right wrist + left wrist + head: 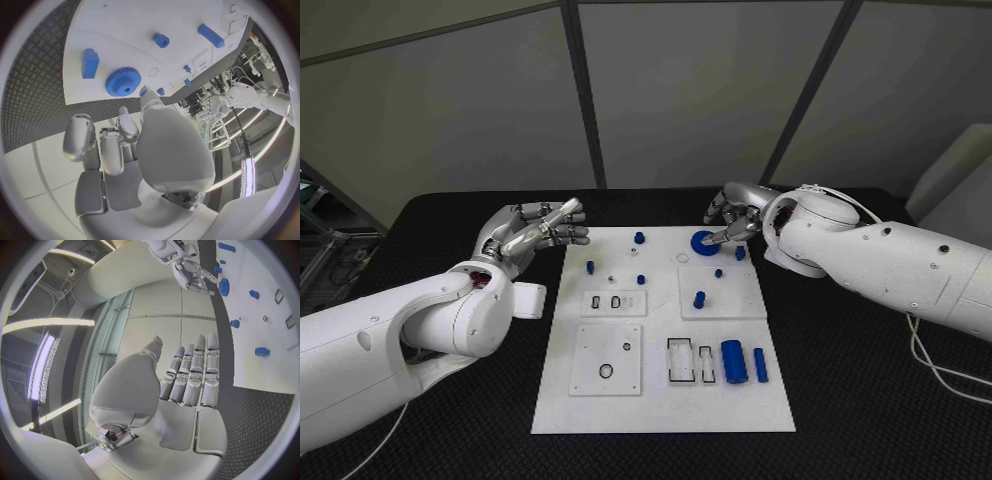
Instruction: Assemble the parts on the task board
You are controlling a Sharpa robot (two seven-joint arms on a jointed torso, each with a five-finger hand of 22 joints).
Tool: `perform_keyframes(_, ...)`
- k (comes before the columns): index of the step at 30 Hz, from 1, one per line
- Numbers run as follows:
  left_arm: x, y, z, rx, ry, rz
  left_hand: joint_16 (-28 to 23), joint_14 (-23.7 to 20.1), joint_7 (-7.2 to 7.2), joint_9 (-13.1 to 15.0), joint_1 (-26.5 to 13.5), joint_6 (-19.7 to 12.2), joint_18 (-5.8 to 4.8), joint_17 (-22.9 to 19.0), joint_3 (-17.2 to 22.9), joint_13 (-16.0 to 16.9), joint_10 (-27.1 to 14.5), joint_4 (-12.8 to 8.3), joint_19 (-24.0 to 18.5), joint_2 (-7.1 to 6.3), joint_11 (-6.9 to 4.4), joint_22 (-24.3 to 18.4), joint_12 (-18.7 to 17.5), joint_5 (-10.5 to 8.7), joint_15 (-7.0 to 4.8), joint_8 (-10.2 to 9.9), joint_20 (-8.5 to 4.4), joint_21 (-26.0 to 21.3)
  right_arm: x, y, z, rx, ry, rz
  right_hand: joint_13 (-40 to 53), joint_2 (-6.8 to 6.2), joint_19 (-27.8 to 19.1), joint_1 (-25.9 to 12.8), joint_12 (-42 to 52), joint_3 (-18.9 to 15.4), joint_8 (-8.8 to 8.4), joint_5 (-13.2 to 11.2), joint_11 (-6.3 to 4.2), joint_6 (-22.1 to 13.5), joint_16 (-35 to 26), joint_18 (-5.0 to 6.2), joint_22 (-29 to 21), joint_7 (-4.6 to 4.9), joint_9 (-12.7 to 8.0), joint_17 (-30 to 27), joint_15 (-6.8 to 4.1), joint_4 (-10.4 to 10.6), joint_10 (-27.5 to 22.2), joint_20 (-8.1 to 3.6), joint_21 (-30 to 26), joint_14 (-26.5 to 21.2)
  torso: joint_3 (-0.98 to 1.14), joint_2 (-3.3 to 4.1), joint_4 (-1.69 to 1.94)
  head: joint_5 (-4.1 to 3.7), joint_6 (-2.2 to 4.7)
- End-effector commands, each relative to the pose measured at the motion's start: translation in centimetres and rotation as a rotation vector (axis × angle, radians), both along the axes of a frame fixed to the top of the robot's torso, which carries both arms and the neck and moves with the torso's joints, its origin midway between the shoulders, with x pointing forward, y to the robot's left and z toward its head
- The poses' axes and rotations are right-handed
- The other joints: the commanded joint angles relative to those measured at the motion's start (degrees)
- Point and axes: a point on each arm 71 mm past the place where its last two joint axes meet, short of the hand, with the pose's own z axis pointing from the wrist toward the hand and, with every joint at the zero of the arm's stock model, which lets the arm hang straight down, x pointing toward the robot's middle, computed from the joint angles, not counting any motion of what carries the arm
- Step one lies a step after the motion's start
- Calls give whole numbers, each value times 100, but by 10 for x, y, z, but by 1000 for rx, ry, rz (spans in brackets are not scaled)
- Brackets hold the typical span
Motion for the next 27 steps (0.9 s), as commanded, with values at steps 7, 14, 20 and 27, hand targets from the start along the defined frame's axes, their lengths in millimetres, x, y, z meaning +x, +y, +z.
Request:
perform_keyframes(7,0,-1,2,1,-10,-14,-45,37,10,-3,-4,13,-69,19,2,-6,12,-45,-42,40,15,13,-22,2,-2,-45,-14,34,1,1,-3,-44,32,6,103,17,18,105,110,24,59,21,13,-29,36,-45,16,-19,11,632,39,4,70,13,33,425,1,0,1,8,-41)
perform_keyframes(14,0,-1,2,0,-10,-14,-49,39,13,-3,7,12,-69,25,8,-8,7,-57,-44,47,17,15,-30,3,-1,-51,-14,38,2,3,-5,-53,47,10,129,42,19,124,135,34,72,25,13,-29,42,-46,21,-19,12,643,39,0,73,13,35,426,5,3,1,9,-46)
perform_keyframes(20,1,-1,1,0,-10,-14,-53,41,14,-3,15,12,-69,30,13,-9,6,-66,-45,51,18,17,-34,3,-1,-55,-13,41,4,4,-7,-57,54,12,129,55,15,130,135,38,76,28,12,-30,46,-45,17,-21,13,652,39,-2,67,13,33,428,5,3,1,4,-58)
perform_keyframes(27,1,0,1,1,-10,-13,-56,42,15,-3,23,13,-69,35,19,-11,5,-76,-46,56,18,19,-39,3,0,-58,-13,44,5,6,-9,-63,66,17,163,75,11,142,166,45,85,34,8,-31,46,-44,14,-28,14,649,37,-7,75,13,31,427,8,4,0,16,-63)
